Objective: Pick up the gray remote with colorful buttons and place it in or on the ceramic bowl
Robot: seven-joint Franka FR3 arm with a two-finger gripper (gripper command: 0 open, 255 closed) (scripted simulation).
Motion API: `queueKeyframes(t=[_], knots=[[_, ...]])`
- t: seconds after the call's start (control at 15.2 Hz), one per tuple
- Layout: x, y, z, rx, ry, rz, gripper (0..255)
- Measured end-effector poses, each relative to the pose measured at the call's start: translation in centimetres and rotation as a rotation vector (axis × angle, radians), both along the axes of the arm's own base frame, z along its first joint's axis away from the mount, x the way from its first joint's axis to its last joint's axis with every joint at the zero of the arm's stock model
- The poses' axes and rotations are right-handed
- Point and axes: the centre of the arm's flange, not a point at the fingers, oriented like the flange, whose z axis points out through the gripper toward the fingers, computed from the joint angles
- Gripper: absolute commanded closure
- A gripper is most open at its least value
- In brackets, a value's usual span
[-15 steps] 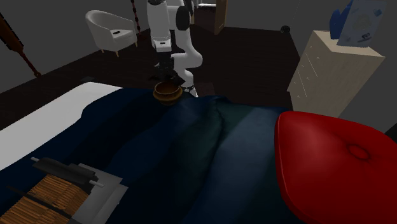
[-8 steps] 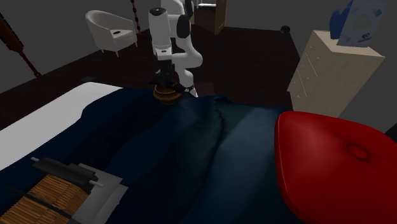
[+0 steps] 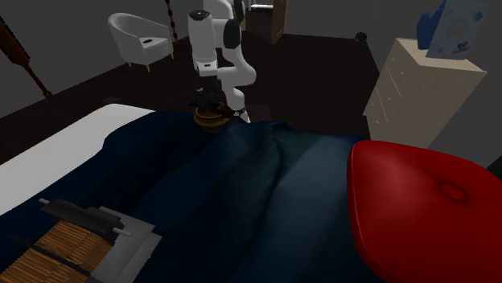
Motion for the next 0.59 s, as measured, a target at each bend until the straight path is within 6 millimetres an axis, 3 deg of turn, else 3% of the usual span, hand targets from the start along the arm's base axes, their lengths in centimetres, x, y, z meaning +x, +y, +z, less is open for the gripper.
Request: queueKeyframes(t=[0.26,0.59], knots=[[0.0,0.0,0.0,0.000,0.000,0.000,0],[-0.1,0.1,4.3,0.000,-0.001,-0.001,0]])
